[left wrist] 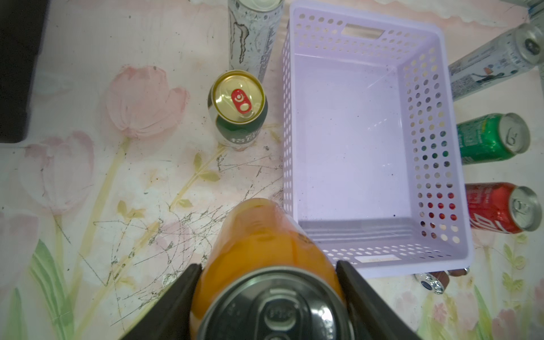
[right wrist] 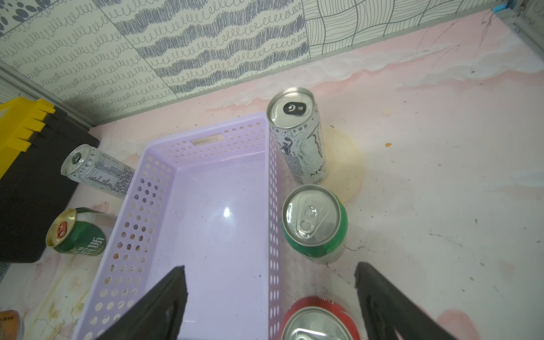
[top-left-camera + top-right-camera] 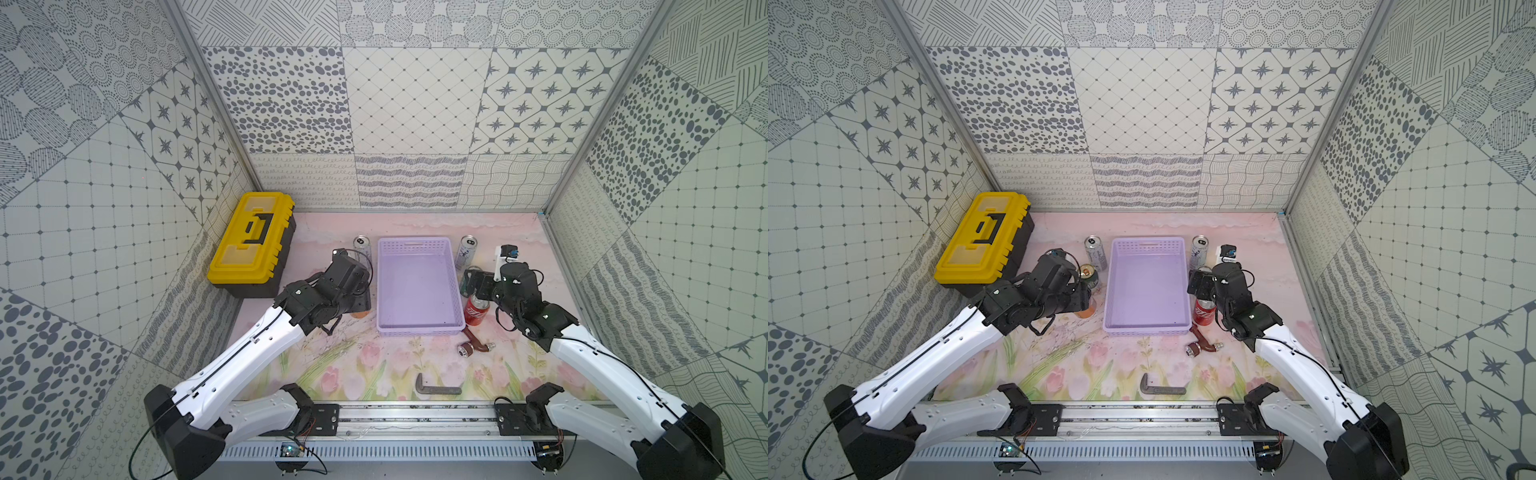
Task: Take out the drinks from the basket
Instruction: Place the drink at the center of the board.
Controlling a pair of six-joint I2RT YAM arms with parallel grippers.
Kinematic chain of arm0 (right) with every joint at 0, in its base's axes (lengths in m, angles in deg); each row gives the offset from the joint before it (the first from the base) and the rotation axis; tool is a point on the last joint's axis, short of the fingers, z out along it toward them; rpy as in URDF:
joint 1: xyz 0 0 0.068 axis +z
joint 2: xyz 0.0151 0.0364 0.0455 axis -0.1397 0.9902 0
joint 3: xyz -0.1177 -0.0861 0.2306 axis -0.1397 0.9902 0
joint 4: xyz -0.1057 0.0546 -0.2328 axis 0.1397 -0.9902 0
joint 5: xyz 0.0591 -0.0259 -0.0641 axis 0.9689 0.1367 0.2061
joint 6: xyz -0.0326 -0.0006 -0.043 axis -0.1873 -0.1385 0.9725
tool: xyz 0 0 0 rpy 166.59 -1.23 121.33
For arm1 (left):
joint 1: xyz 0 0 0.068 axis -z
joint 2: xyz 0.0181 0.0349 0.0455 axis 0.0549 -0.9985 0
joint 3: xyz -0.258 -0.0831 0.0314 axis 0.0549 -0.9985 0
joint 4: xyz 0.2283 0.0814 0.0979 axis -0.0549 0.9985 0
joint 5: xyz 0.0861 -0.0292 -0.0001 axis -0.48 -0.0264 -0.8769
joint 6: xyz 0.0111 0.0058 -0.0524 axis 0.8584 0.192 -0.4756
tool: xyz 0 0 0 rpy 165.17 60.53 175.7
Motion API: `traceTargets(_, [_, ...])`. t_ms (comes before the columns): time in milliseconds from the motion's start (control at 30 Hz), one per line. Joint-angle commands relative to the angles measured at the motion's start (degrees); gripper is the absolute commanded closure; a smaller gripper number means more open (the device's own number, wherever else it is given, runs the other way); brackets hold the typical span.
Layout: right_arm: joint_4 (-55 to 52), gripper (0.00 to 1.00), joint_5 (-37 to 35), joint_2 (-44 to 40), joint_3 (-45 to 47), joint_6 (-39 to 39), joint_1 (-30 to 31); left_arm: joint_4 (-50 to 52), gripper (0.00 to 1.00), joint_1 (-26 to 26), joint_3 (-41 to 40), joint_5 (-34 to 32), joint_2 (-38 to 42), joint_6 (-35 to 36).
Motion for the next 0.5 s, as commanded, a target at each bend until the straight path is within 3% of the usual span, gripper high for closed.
traceTargets(0, [2.83,0.07,0.45,0.23,-0.59,-0.42,-0.20,-3.53,0.38,0.18,-2.59,-4.84,-0.22,-2.86])
traceTargets(467, [2.58,0.07,0.00,-0.38,-0.08,-0.16,-0.35,-15.88,0.38,-1.71,-7.67,-2.04,-12.40,-4.58])
